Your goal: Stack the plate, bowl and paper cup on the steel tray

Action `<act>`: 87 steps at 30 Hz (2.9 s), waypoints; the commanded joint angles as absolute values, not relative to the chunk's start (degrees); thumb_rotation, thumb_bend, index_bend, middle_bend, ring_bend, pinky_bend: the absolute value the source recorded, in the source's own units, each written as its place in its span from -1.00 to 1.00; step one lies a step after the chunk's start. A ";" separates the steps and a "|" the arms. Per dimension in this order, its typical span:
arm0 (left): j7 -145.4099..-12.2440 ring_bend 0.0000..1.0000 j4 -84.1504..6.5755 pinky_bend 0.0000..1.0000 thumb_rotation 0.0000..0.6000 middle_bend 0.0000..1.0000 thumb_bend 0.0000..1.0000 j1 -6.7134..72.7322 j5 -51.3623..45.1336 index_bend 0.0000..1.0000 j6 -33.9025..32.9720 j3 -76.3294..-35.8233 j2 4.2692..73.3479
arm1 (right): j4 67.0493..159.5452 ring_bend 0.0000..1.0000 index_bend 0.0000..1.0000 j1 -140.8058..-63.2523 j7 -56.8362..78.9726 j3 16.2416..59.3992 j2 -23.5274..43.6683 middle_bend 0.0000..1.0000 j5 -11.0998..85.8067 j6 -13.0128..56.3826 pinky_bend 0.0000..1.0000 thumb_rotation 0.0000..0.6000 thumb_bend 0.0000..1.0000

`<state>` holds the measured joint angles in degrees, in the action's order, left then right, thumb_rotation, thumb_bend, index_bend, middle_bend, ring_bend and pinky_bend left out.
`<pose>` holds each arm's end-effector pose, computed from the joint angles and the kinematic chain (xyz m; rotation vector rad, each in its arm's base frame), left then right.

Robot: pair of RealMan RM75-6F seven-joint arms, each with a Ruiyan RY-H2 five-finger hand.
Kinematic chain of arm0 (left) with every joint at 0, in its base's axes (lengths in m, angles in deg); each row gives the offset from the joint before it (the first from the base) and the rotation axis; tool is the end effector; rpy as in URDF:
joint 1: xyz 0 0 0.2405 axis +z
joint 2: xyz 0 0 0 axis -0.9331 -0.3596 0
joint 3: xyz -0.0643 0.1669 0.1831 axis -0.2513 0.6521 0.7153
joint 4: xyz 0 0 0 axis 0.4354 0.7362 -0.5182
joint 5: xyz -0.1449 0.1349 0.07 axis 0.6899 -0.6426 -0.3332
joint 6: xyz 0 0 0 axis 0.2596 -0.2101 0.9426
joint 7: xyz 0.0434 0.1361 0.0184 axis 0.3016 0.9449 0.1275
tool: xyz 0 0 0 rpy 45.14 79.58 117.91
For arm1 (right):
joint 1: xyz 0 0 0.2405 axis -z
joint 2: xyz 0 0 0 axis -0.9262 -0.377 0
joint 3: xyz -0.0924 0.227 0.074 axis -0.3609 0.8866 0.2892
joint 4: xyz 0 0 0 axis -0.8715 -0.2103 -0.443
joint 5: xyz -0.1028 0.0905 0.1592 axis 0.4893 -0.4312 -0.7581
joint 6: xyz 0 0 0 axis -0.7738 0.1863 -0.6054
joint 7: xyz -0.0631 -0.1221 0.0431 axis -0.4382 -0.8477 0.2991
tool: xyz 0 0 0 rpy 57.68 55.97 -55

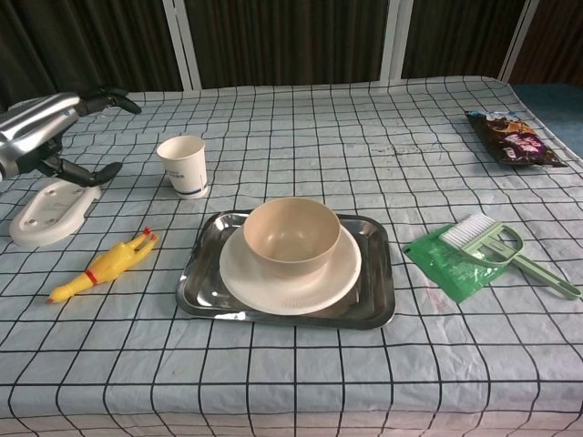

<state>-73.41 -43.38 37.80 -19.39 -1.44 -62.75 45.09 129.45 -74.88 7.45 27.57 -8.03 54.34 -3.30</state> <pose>-0.1982 0.3409 0.0281 -1.5841 -0.9223 -1.1367 -0.3234 -0.1827 0.1648 1.3164 -0.8651 0.8473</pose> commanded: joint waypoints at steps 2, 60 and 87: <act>-71.46 -1.00 -38.94 -1.00 1.00 -0.95 -0.23 34.30 -16.99 -0.59 1.30 -64.09 49.06 | 129.56 -1.00 -1.00 -74.68 7.84 28.05 -8.33 -1.00 54.44 -2.55 -1.00 1.00 -0.50; -75.78 -0.99 -37.65 -1.00 1.00 -0.58 0.02 30.98 -26.51 0.38 -16.11 -57.27 54.99 | 130.95 -1.00 -1.00 -72.83 8.40 30.53 -10.27 -1.00 56.72 3.09 -1.00 1.00 -0.50; -67.80 -0.92 -39.14 -1.00 1.00 -0.54 0.08 33.07 -28.74 0.38 -12.87 -53.38 62.71 | 130.66 -1.00 -1.00 -72.80 10.33 31.92 -11.13 -1.00 54.99 4.52 -1.00 1.00 -0.50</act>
